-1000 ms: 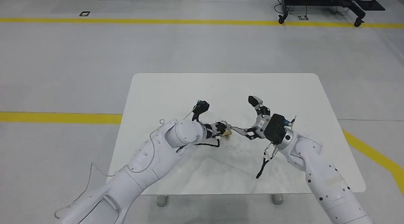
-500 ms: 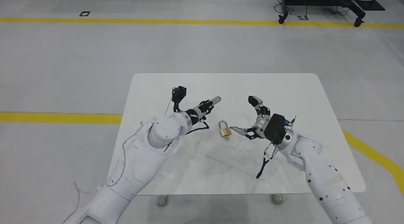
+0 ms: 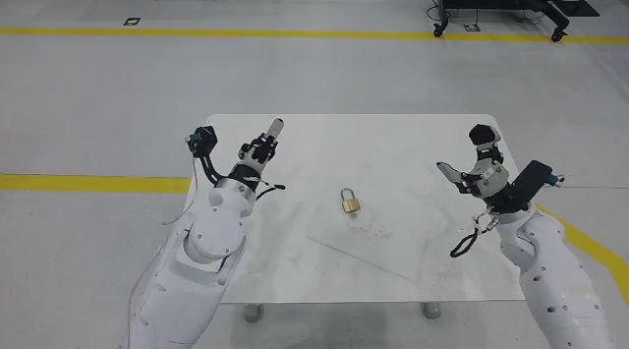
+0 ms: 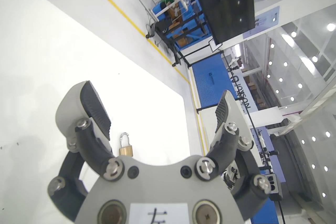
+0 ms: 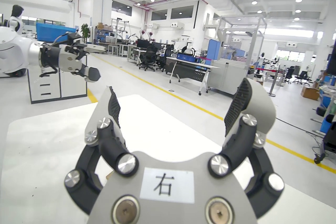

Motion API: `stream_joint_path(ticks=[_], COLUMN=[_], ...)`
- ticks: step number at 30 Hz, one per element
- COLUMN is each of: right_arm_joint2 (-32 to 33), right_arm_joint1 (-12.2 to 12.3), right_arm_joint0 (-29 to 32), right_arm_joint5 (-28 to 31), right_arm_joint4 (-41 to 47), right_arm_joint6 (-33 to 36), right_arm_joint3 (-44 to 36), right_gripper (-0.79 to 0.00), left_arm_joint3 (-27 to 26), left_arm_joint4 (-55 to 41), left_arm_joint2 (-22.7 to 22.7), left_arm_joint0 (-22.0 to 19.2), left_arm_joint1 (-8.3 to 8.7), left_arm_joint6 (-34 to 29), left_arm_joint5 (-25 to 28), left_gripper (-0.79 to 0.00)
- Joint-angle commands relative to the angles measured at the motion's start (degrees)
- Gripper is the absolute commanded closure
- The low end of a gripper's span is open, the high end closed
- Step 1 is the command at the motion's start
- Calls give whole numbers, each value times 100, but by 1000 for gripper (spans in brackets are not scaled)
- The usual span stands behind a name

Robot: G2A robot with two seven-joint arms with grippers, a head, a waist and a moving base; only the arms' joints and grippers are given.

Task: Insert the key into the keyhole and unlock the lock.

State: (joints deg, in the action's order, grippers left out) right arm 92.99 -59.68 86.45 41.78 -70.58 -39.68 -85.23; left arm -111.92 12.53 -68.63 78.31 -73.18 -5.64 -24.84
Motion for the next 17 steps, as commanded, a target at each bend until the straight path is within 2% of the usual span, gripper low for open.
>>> stream_joint_path(ticks=[1,3,6,10,17], right_arm_joint2=[287,396,407,395,379], right_arm_joint1=[29,44,45,44,23], right_arm_joint0=[-2,-12,-13,-12,28], right_arm_joint5=[154,164,170,164,29], right_arm_joint4=[196,141,144,139,119], right_arm_joint6=[-81,-145,-150,-145,-17], right_arm_joint3=[45,47,48,47,-11], right_gripper=[-785,-785,-784,-784,-784], left_arm_joint3=[-192,-192,-196,-192,-160], left_arm_joint4=[-768,-768,-1324,-784,-540], left_arm_joint2=[-129,-129,-133,-129,-194], left_arm_joint0=[123,123,126,123,182], left_arm_joint1=[-24,-24,-25,-24,-2], left_arm_joint6=[-190,-190,-205,-189,-168], left_arm_joint5=[124,124,129,124,194], left_gripper=[-785,-785,-785,-785,-785])
